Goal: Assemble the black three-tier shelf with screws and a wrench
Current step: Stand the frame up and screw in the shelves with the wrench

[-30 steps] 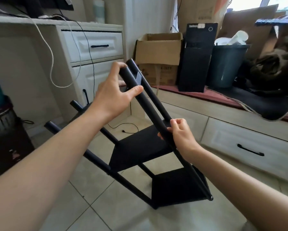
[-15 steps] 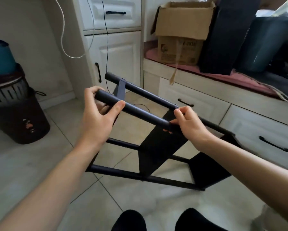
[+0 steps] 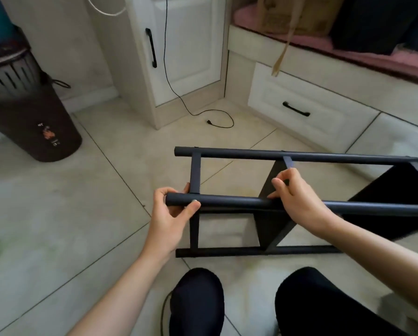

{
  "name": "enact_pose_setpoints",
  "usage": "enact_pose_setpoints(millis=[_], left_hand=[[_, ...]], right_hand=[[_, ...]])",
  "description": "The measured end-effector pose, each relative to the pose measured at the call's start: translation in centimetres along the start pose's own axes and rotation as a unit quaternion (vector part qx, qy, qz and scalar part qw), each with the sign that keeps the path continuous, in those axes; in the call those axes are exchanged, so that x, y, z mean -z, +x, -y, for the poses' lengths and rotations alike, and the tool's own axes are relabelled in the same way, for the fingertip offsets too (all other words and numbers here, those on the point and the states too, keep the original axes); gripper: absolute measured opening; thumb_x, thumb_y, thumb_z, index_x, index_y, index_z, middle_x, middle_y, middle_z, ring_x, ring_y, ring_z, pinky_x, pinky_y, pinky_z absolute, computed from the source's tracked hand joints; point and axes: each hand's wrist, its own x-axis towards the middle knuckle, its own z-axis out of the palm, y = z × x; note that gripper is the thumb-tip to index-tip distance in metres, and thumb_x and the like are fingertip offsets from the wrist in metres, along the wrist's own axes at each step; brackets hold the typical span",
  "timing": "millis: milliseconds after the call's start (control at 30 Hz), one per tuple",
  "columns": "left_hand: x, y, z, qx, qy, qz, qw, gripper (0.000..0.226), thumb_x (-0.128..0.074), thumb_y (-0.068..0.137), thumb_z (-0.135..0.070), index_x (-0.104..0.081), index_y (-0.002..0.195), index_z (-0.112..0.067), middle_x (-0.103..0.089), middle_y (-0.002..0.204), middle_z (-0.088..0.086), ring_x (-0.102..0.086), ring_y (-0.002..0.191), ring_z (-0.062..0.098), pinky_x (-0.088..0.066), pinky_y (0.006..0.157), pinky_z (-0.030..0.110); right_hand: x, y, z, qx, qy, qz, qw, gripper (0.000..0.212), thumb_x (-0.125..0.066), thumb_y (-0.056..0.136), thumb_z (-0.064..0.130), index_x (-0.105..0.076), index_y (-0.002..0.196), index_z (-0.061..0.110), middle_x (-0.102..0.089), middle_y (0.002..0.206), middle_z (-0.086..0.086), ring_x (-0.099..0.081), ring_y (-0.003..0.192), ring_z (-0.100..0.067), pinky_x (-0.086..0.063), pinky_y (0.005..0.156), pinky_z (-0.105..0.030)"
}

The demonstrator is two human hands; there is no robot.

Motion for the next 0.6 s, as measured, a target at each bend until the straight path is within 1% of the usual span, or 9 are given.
enact_pose_setpoints(millis=[100, 200, 267, 333, 400, 467, 500, 533, 600], left_hand=[[0.4, -0.2, 1.2, 0.012, 0.007, 0.005, 1.000, 0.037, -0.076, 0.084, -0.002, -0.045, 0.100, -0.016, -0.074, 0.087, -0.021, -0.068, 0.082, -0.007, -0.050, 0.072, 0.008], [0.7, 0.0, 1.8, 0.017, 0.005, 0.011, 1.000, 0.039, -0.078, 0.081, -0.001, -0.045, 0.098, -0.014, -0.074, 0.089, -0.024, -0.069, 0.082, -0.006, -0.050, 0.070, 0.008], [1.1, 0.2, 1.8, 0.021, -0.003, 0.014, 1.000, 0.044, -0.083, 0.073, -0.011, -0.045, 0.096, -0.013, -0.076, 0.098, -0.019, -0.070, 0.084, -0.002, -0.052, 0.072, 0.011], [1.5, 0.5, 1.7, 0.025, -0.003, 0.022, 0.999, 0.053, -0.084, 0.063, -0.023, -0.045, 0.096, -0.010, -0.076, 0.107, -0.015, -0.072, 0.091, 0.003, -0.053, 0.075, 0.014], [2.0, 0.7, 1.6, 0.021, -0.002, 0.039, 0.999, 0.056, -0.085, 0.060, -0.023, -0.044, 0.094, -0.004, -0.076, 0.107, -0.017, -0.073, 0.098, 0.006, -0.054, 0.075, 0.014], [2.4, 0.9, 1.4, 0.008, 0.013, 0.057, 0.998, 0.057, -0.086, 0.059, -0.023, -0.044, 0.091, -0.002, -0.076, 0.104, -0.019, -0.072, 0.103, 0.006, -0.055, 0.076, 0.014], [2.7, 1.0, 1.2, 0.005, 0.029, 0.064, 0.997, 0.056, -0.087, 0.057, -0.027, -0.047, 0.089, -0.006, -0.076, 0.103, -0.019, -0.071, 0.105, 0.006, -0.056, 0.078, 0.016], [3.0, 1.1, 1.0, 0.003, 0.059, 0.070, 0.996, 0.053, -0.088, 0.055, -0.033, -0.050, 0.086, -0.013, -0.076, 0.102, -0.018, -0.071, 0.105, 0.005, -0.056, 0.080, 0.018], [3.5, 1.4, 0.1, -0.003, 0.158, 0.074, 0.985, 0.047, -0.088, 0.053, -0.046, -0.053, 0.078, -0.029, -0.076, 0.097, -0.019, -0.071, 0.099, 0.002, -0.055, 0.082, 0.021]], right_hand=[[-0.8, -0.3, -0.8, 0.000, -0.006, -0.009, 1.000, 0.011, -0.039, 0.104, 0.036, -0.043, 0.095, 0.032, -0.068, 0.090, 0.001, -0.063, 0.088, -0.008, -0.044, 0.065, -0.019], [-1.2, -0.3, -1.3, 0.002, -0.016, -0.023, 1.000, 0.010, -0.040, 0.104, 0.036, -0.042, 0.095, 0.033, -0.068, 0.089, 0.002, -0.063, 0.087, -0.009, -0.042, 0.065, -0.018], [-1.4, -0.2, -1.3, -0.003, -0.039, -0.012, 0.999, 0.011, -0.039, 0.104, 0.036, -0.041, 0.094, 0.032, -0.067, 0.089, 0.002, -0.062, 0.086, -0.010, -0.041, 0.063, -0.019], [-1.5, 0.0, -0.9, -0.003, -0.072, 0.006, 0.997, 0.014, -0.038, 0.104, 0.038, -0.040, 0.092, 0.032, -0.066, 0.088, 0.003, -0.061, 0.084, -0.011, -0.040, 0.062, -0.021], [-1.9, 0.3, -0.1, 0.032, -0.096, 0.002, 0.995, 0.016, -0.037, 0.103, 0.040, -0.041, 0.091, 0.029, -0.062, 0.084, 0.008, -0.058, 0.079, -0.005, -0.040, 0.061, -0.024], [-2.5, 1.2, 1.4, 0.090, -0.111, -0.042, 0.989, 0.018, -0.039, 0.102, 0.039, -0.042, 0.089, 0.028, -0.052, 0.079, 0.011, -0.052, 0.071, 0.000, -0.036, 0.058, -0.025], [-3.0, 1.7, 2.3, 0.117, -0.114, -0.056, 0.985, 0.018, -0.041, 0.102, 0.039, -0.041, 0.086, 0.031, -0.047, 0.078, 0.011, -0.049, 0.070, -0.001, -0.032, 0.056, -0.023], [-3.5, 2.4, 3.2, 0.138, -0.110, -0.054, 0.983, 0.018, -0.041, 0.102, 0.038, -0.040, 0.085, 0.033, -0.046, 0.078, 0.011, -0.047, 0.070, -0.003, -0.029, 0.055, -0.023], [-4.8, 4.2, 4.8, 0.167, -0.094, -0.019, 0.981, 0.015, -0.040, 0.104, 0.036, -0.041, 0.090, 0.030, -0.048, 0.083, 0.010, -0.046, 0.077, -0.009, -0.030, 0.059, -0.021]])
